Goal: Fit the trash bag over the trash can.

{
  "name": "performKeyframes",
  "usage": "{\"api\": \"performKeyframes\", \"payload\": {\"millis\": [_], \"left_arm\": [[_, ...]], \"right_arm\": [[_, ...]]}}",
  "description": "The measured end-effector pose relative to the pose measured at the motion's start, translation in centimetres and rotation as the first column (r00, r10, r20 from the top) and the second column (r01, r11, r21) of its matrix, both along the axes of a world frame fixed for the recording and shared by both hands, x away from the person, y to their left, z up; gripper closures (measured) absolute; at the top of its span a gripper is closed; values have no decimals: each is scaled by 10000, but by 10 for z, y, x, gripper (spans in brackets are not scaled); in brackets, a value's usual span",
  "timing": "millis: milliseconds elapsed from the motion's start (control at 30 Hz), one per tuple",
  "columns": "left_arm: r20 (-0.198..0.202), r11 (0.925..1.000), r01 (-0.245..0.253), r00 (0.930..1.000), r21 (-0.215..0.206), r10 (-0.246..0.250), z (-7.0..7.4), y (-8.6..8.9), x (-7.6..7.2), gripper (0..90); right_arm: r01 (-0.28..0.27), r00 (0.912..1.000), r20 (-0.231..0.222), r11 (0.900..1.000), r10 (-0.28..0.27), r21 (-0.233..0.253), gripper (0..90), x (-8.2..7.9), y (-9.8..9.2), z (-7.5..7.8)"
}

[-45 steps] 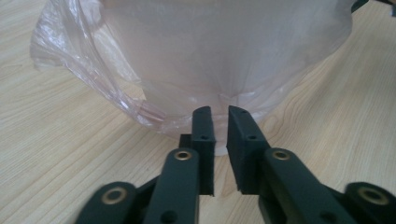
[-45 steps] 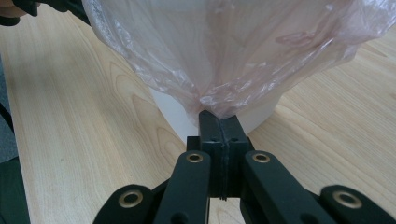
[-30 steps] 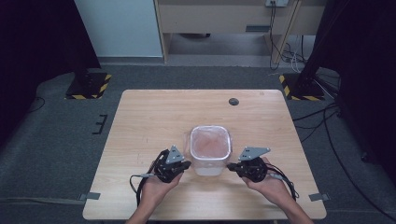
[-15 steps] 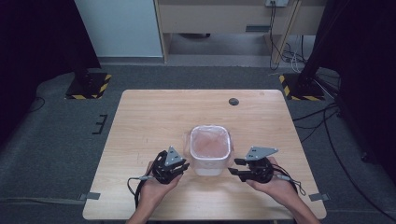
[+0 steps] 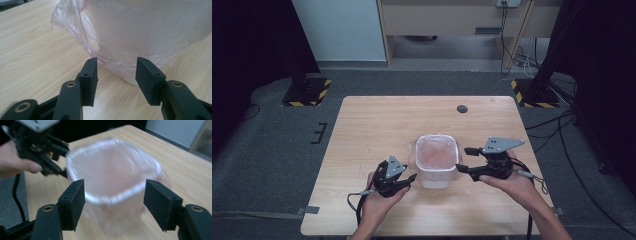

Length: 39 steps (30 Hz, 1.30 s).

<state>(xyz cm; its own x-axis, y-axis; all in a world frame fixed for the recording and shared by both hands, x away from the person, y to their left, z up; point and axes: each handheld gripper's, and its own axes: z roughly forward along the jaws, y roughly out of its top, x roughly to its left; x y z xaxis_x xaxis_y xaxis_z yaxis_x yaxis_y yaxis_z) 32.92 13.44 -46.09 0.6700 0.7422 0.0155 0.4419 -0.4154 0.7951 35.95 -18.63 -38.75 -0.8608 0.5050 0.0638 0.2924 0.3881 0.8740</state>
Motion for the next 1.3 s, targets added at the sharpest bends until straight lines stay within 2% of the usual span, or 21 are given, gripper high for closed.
{"api": "performKeyframes", "payload": {"millis": [167, 300, 433, 500, 600, 633, 733, 833, 867, 933, 1000, 1033, 1067, 1167, 1233, 1300], "left_arm": [[57, 10000, -38, 10000, -11, 39, 0, -1, -1, 446], [97, 10000, -61, 9999, -20, 61, 0, 0, -1, 430], [94, 9999, -102, 9999, 36, 102, -1, 1, 0, 425], [103, 9999, -131, 9999, 63, 130, -1, 1, 0, 425], [115, 9999, -129, 9999, 109, 127, -1, 0, 0, 426], [116, 9999, -129, 9999, 115, 127, -1, 0, 0, 426], [122, 9998, -137, 9998, 150, 135, -1, 0, 0, 426], [113, 9997, -131, 9999, 201, 128, -1, -1, 0, 426], [102, 9997, -122, 9999, 211, 120, -1, -1, 0, 427], [224, 9996, -93, 9997, 255, 87, -1, -1, 0, 427], [250, 9996, -80, 9997, 254, 74, -1, -2, 0, 426], [266, 9996, -87, 9996, 268, 80, -1, -2, 0, 426], [251, 9996, -79, 9997, 253, 73, -1, -2, 0, 426], [251, 9996, -69, 9997, 269, 62, -1, -3, 0, 424], [272, 9995, -75, 9996, 299, 67, -1, -3, 0, 422], [265, 9994, -110, 9996, 329, 102, -1, -3, 0, 419]], "right_arm": [[-609, 9978, 243, 9979, 615, -221, 351, 14, 32, 17], [-617, 9971, 388, 9945, 651, -841, 464, 27, 53, 21], [-782, 9957, 363, 9838, 851, -1612, 638, 38, 75, 21], [-804, 9957, 275, 9736, 882, -2138, 710, 42, 86, 20], [-866, 9961, -90, 9556, 876, -2815, 780, 50, 99, 15], [-890, 9960, -181, 9452, 877, -3140, 802, 54, 104, 12], [-971, 9952, -476, 9233, 856, -3716, 830, 59, 114, 5], [-999, 9944, -745, 9018, 754, -4204, 815, 64, 123, -3], [-1026, 9938, -824, 8977, 743, -4285, 782, 66, 125, -6], [-863, 9951, -812, 8914, 558, -4450, 683, 68, 128, -9], [-576, 9968, -750, 8893, 263, -4537, 511, 70, 130, -10], [-512, 9968, -778, 8877, 174, -4575, 477, 70, 131, -11], [-574, 9965, -802, 8790, 219, -4733, 437, 71, 132, -11], [-661, 9960, -855, 8647, 270, -4980, 339, 70, 135, -11], [-679, 9961, -831, 8642, 303, -4986, 327, 68, 136, -11], [-682, 9960, -833, 8686, 311, -4908, 331, 68, 135, -9]]}}
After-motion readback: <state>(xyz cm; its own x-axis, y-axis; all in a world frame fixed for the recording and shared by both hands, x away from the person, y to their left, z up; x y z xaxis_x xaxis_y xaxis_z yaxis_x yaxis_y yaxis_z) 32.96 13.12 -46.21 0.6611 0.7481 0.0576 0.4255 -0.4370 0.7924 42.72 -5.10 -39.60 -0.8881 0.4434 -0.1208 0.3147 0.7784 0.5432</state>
